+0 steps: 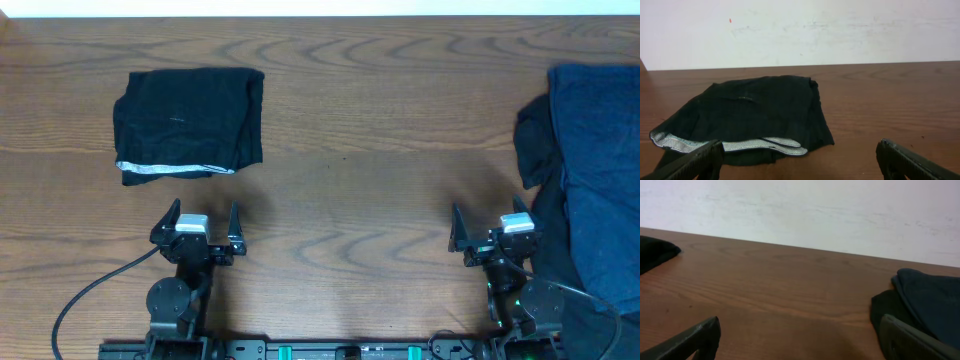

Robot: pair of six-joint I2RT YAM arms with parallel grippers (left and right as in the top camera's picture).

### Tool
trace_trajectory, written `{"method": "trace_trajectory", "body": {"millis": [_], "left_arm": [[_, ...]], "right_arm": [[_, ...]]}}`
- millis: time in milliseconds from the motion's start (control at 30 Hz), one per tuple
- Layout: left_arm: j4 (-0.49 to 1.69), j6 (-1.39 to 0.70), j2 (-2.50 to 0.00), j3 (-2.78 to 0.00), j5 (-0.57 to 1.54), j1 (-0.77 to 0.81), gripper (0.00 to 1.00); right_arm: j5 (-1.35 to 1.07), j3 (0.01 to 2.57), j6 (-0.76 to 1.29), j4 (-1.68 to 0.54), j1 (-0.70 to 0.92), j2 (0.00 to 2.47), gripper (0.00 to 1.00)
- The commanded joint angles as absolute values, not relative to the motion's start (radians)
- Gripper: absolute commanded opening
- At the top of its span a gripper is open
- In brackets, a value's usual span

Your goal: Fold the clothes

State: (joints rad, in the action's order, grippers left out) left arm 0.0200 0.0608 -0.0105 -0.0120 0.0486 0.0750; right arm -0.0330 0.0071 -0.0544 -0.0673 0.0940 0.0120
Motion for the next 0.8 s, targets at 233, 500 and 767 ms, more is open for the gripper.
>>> {"method": "trace_trajectory", "body": {"millis": [233,500,767], "left_arm": [[0.068,0.078,-0.004,-0.004,0.036,0.080,0.98],[0.068,0.078,-0.004,-0.004,0.036,0.080,0.98],[0.068,0.078,-0.004,-0.004,0.036,0.080,0.98]], "right_arm": [[-0.030,0.006,-0.038,-0.072,0.084,0.007,0.99],[-0.030,0.006,-0.038,-0.072,0.084,0.007,0.99],[-0.030,0.005,-0.038,-0.072,0.084,0.007,0.99]]}}
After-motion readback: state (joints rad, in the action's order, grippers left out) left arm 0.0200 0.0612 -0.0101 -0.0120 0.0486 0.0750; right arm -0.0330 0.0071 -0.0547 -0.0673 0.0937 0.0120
